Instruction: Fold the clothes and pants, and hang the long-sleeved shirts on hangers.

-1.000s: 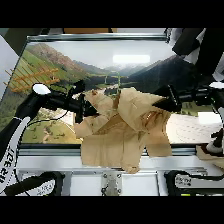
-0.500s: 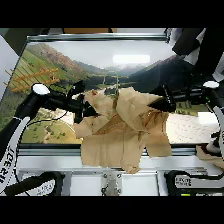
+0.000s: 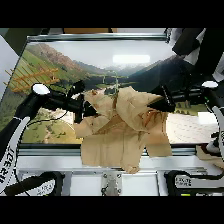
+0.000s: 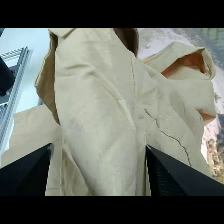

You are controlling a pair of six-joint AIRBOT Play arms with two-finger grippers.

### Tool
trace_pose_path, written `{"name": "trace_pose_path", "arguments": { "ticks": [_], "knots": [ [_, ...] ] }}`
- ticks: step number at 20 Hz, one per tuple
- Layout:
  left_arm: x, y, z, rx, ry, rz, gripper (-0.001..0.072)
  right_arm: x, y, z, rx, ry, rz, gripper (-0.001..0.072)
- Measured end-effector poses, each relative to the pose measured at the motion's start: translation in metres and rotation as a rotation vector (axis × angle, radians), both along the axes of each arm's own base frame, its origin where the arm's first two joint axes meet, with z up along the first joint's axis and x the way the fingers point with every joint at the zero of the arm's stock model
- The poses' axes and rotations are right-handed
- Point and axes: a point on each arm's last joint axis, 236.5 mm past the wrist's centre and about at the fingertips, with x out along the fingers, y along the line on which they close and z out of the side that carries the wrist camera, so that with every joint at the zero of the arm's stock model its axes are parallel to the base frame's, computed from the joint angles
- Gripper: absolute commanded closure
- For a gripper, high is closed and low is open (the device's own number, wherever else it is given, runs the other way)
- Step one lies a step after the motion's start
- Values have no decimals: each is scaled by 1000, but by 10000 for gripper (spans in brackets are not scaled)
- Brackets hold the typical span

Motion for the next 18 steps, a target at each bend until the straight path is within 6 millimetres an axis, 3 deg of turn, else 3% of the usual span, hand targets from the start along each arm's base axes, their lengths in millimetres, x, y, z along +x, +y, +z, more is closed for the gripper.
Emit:
{"name": "trace_pose_path", "arguments": {
  "ticks": [4, 5, 6, 7, 18],
  "knots": [
    [0, 0, 0, 0, -1, -1, 694, 2, 1, 4, 16, -4, -6, 85],
    [0, 0, 0, -1, -1, -1, 694, 2, 1, 4, 17, -4, -6, 232],
    [0, 0, 0, -1, -1, -1, 694, 2, 1, 5, 20, -4, -7, 532],
    [0, 0, 0, -1, 0, -1, 694, 2, 1, 5, 23, -6, -8, 697],
    [0, 0, 0, 0, 0, 1, 694, 2, 1, 6, 27, -5, -5, 704]
  ]
}}
